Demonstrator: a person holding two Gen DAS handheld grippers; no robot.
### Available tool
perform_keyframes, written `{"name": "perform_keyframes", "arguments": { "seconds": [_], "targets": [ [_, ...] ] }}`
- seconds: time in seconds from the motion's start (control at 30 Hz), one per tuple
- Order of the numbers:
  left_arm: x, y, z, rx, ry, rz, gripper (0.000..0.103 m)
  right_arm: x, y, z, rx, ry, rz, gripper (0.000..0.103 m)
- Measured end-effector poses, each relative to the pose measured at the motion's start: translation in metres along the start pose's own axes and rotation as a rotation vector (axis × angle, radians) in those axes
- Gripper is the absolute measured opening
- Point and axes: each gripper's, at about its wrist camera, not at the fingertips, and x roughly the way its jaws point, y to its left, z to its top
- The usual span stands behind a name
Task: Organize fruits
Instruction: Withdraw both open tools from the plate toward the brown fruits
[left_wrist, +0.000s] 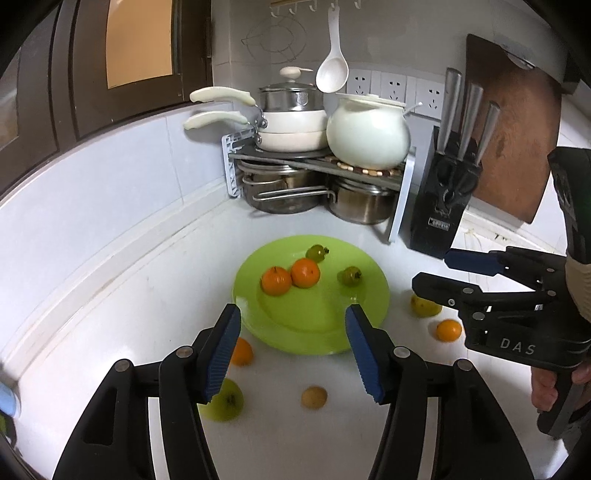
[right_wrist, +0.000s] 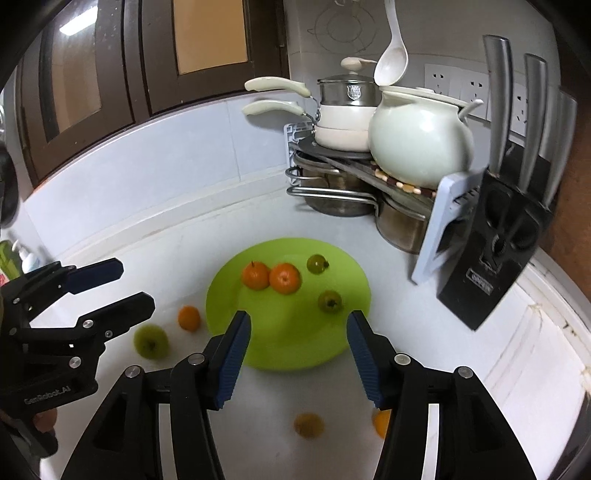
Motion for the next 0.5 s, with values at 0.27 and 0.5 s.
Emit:
{"name": "perform_keyframes", "arguments": {
  "seconds": [0.27, 0.5],
  "targets": [
    [-0.008, -0.009, -0.023, 0.011, 0.015, -0.002, 0.060, -0.009, 0.000, -0.023, 0.013, 0.024, -0.004, 0.055],
    [-0.010, -0.012, -0.037, 0.022, 0.011, 0.011, 0.060, -0.013, 0.003, -0.040, 0.003, 0.038, -0.025, 0.055]
  ]
}}
